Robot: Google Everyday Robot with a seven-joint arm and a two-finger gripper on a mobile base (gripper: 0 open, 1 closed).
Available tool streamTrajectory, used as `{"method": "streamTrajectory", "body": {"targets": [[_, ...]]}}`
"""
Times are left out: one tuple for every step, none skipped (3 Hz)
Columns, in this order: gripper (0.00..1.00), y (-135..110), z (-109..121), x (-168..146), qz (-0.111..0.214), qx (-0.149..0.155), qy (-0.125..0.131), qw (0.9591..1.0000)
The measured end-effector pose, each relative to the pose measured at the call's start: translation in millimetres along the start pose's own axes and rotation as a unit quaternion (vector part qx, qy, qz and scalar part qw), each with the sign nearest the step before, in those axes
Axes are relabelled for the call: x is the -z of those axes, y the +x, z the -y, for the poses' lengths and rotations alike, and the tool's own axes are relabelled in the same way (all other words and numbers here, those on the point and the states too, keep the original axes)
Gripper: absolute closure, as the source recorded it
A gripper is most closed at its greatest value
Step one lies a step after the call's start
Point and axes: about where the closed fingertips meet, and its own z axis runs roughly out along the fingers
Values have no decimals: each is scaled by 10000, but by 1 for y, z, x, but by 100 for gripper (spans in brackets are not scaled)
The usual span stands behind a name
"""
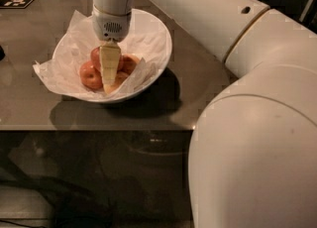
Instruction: Pick apple from white bowl
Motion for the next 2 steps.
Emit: {"method": "streamTrajectory", "body": {"targets": [[66, 0, 0, 0, 1, 0, 2, 10000], [89, -2, 1, 3, 6, 5, 15, 10000]]}}
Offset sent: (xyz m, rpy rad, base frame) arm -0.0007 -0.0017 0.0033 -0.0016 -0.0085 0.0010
